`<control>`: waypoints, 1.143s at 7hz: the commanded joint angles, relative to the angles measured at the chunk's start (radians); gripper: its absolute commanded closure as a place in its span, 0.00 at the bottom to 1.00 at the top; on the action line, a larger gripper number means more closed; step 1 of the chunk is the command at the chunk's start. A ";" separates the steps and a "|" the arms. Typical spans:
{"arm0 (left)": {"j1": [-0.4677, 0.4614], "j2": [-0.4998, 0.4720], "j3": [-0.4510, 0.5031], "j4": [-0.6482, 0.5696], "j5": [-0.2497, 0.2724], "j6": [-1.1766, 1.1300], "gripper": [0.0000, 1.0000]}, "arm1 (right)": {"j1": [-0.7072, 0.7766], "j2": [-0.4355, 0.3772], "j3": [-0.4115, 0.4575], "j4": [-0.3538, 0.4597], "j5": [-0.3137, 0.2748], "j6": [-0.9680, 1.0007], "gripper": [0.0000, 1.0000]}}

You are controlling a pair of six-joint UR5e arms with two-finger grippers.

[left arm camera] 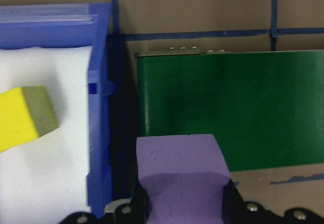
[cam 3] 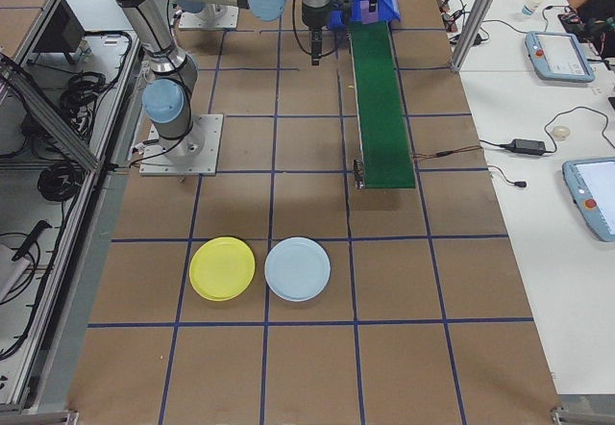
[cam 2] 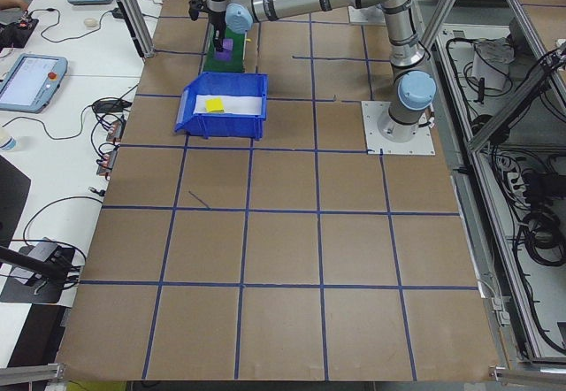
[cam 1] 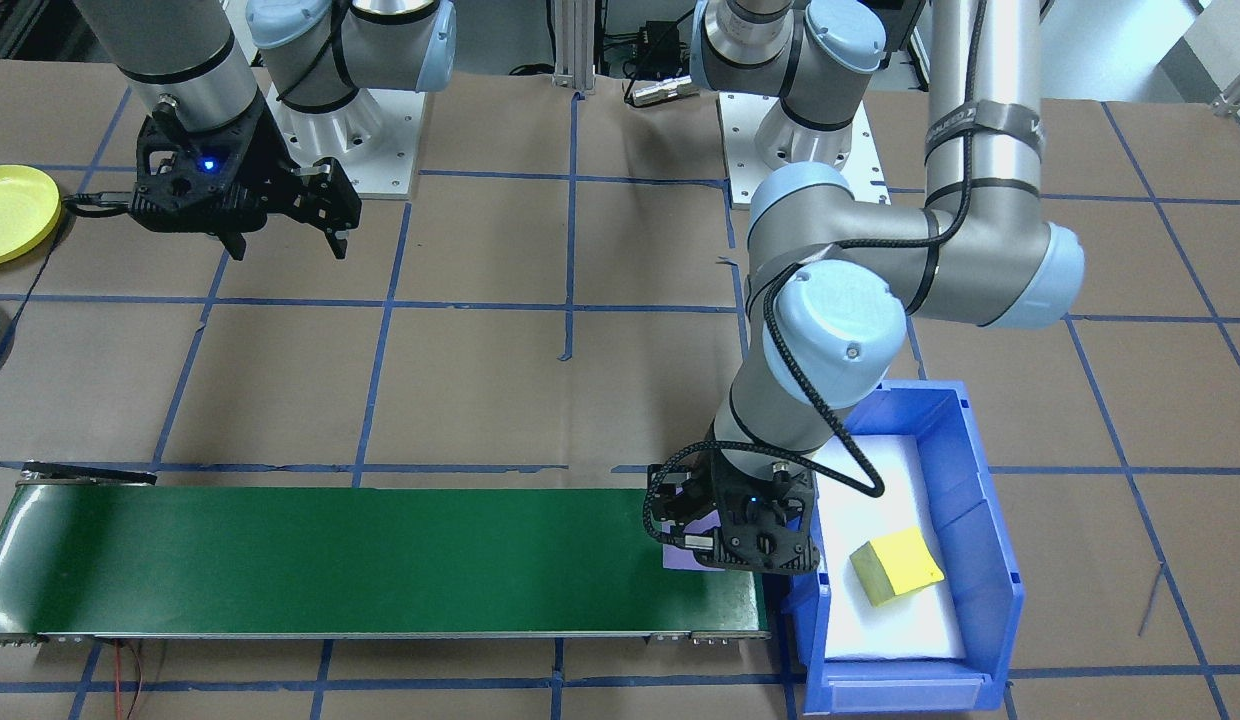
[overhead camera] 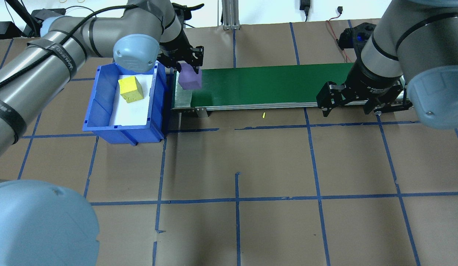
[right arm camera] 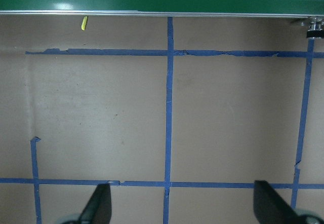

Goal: Move block left to right into plate

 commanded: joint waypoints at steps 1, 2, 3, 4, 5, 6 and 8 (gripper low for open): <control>-0.008 -0.034 -0.018 0.028 -0.004 -0.004 0.15 | 0.005 0.012 0.017 -0.005 0.002 -0.010 0.00; -0.008 -0.020 -0.040 0.059 -0.006 0.006 0.01 | 0.010 0.024 0.025 -0.054 0.019 0.010 0.00; -0.008 0.015 -0.028 0.067 -0.006 0.012 0.00 | 0.011 0.078 0.020 -0.130 0.086 0.041 0.00; -0.006 0.073 -0.023 0.053 0.006 0.010 0.00 | 0.013 0.119 0.013 -0.178 0.123 0.041 0.00; 0.021 0.104 -0.031 0.000 0.093 0.027 0.00 | 0.014 0.176 -0.003 -0.262 0.163 0.044 0.00; 0.088 0.092 -0.029 -0.004 0.191 0.039 0.00 | 0.014 0.243 -0.048 -0.282 0.212 0.073 0.00; 0.231 0.057 -0.058 0.002 0.044 0.032 0.00 | 0.053 0.340 -0.176 -0.295 0.270 0.200 0.00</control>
